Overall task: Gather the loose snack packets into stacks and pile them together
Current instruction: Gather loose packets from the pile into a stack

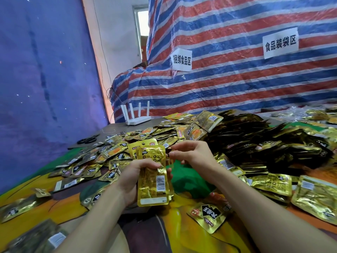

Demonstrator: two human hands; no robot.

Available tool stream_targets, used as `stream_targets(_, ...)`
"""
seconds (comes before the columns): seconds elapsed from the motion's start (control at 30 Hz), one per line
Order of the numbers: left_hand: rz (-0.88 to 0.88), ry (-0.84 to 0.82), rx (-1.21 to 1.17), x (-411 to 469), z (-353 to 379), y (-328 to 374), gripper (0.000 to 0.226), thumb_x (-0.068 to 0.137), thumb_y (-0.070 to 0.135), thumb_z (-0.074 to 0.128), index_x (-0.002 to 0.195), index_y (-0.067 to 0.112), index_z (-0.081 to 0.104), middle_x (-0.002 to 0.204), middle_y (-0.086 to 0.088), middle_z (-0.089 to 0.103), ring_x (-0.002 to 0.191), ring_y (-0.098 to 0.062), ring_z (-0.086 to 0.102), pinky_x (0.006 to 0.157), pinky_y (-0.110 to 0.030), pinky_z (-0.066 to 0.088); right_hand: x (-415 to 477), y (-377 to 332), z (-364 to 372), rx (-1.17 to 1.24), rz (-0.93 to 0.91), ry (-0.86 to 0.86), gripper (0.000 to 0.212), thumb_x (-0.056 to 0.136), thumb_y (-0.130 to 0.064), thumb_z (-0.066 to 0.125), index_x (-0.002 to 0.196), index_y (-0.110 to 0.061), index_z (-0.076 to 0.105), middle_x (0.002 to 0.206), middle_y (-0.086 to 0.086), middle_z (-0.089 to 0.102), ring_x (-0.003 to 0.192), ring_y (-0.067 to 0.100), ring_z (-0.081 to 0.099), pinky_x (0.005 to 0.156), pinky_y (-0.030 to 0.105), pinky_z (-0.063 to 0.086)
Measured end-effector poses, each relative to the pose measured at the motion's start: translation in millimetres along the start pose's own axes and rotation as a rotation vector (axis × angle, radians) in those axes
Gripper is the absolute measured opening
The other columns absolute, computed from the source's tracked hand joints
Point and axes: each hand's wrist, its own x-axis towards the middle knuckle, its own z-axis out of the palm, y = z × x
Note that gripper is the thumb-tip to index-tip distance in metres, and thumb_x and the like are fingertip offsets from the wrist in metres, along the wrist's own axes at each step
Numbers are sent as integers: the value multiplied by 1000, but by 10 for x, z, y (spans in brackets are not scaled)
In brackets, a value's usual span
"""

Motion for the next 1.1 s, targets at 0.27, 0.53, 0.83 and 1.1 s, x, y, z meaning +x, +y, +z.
stream_targets(0.27, 81, -70, -113, 8, -65, 31, 37, 68, 3, 66, 103, 4, 78, 104, -15, 72, 87, -32, 71, 80, -44, 59, 4, 47, -17, -90, 28, -56, 15, 80, 1, 82, 87, -11, 77, 72, 1, 71, 65, 9, 64, 63, 22, 54)
stream_targets(0.53, 192, -288, -363, -14, -130, 43, 36, 78, 8, 57, 112, 3, 66, 99, -9, 64, 86, -26, 66, 86, -42, 55, -9, -46, 11, 155, 171, -289, 3, 87, -8, 72, 84, -6, 71, 75, 4, 64, 69, 12, 62, 71, 26, 54)
stream_targets(0.83, 106, -279, -379, 19, 29, 22, 58, 51, -2, 83, 107, -1, 68, 96, -12, 64, 81, -27, 64, 82, -42, 57, -25, -169, 10, 975, 173, -241, 19, 76, 0, 45, 85, -7, 59, 71, 5, 61, 58, 18, 59, 75, 36, 58)
stream_targets(1.1, 19, -29, -222, 40, 24, 1, 32, 67, 4, 63, 97, 0, 73, 88, -17, 70, 76, -33, 68, 73, -46, 62, -17, -113, 101, 449, 149, -197, 35, 97, 6, 54, 123, -13, 68, 120, 6, 74, 73, 20, 74, 50, 23, 55)
